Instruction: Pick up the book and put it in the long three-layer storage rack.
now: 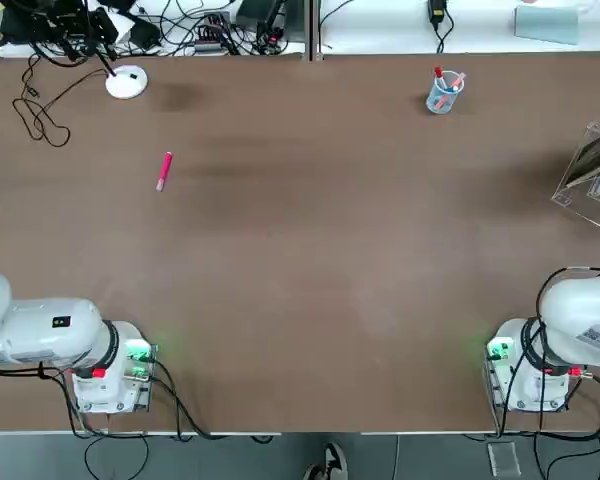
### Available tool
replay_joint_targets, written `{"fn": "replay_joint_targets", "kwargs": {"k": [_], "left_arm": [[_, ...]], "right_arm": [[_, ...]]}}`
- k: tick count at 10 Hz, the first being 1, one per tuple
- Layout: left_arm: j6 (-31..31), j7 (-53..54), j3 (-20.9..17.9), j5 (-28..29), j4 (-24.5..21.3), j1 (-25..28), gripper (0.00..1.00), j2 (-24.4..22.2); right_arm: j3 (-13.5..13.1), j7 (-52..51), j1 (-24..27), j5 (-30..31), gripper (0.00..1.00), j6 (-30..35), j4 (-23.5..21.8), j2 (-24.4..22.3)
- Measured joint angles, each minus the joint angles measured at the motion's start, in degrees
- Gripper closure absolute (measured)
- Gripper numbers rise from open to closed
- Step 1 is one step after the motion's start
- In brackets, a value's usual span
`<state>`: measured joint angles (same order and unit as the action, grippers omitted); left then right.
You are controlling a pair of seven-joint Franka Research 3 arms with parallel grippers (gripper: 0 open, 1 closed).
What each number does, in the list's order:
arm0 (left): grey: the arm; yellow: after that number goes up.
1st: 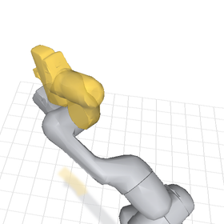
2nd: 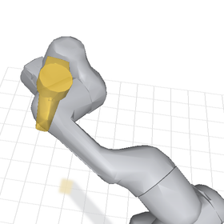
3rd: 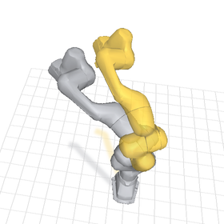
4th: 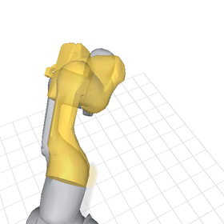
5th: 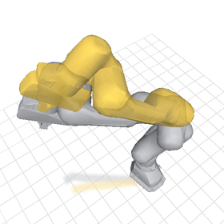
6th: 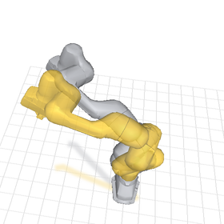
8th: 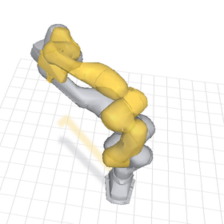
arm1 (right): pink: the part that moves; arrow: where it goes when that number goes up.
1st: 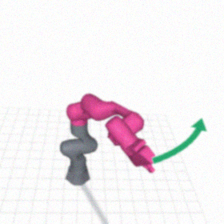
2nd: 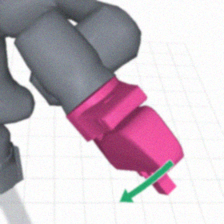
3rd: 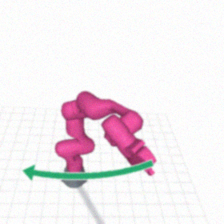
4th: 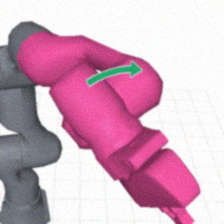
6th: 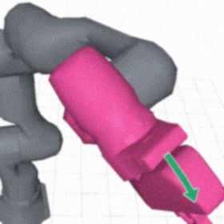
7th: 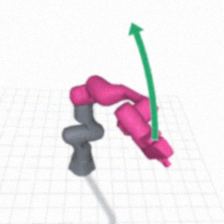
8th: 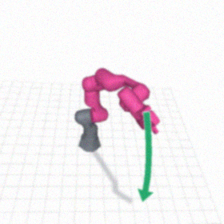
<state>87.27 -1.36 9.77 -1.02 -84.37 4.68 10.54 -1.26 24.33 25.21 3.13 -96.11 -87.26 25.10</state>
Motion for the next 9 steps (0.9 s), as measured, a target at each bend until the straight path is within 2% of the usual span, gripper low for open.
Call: {"fn": "replay_joint_targets", "kwargs": {"k": [6, 9], "left_arm": [[0.0, 0.0, 0.0, 0.2, 0.1, 0.0, 0.00, 0.0], [0.0, 0.0, 0.0, 1.9, 0.6, 0.0, 0.00, 0.0]], "right_arm": [[0.5, -0.7, -1.3, -0.7, 0.17, 2.1, 1.8, 0.0], [2.0, -8.9, -2.2, -0.9, 0.15, 2.1, 2.1, 0.0]]}}
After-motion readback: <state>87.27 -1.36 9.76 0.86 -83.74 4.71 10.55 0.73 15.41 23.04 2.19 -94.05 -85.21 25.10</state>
